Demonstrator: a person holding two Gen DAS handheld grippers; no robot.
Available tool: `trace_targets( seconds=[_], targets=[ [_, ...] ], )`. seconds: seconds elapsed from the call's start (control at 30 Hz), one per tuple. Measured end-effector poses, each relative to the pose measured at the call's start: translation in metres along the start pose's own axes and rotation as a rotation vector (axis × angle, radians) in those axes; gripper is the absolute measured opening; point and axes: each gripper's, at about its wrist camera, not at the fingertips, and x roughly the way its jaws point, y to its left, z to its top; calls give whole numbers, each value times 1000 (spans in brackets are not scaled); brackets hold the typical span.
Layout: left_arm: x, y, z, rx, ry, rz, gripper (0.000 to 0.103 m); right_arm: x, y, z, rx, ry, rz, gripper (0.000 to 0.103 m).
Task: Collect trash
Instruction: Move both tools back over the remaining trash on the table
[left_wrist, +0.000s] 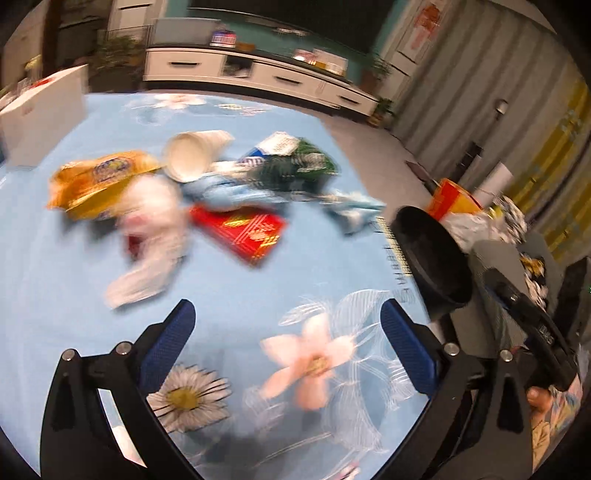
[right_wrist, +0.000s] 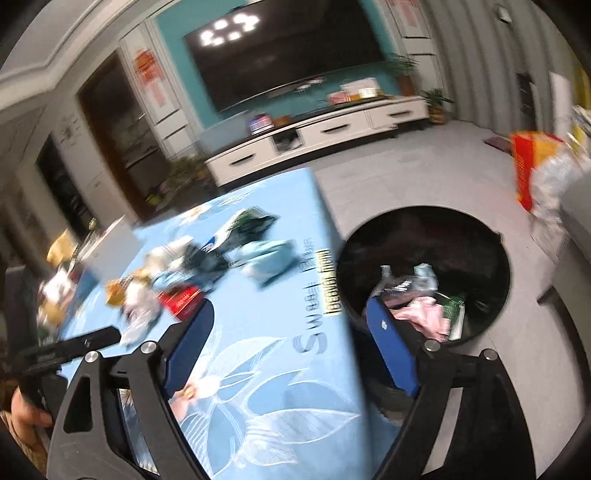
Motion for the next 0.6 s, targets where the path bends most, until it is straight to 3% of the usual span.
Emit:
trace_targets(
  seconds=[0.3, 0.6],
  targets=[
    [-30, 71, -21, -143, -33, 72, 100, 29, 70, -18, -177, 111, 110, 83],
    [-32, 105, -30, -220, -56, 59, 100, 70, 113, -34, -273, 217, 147, 83]
  ],
)
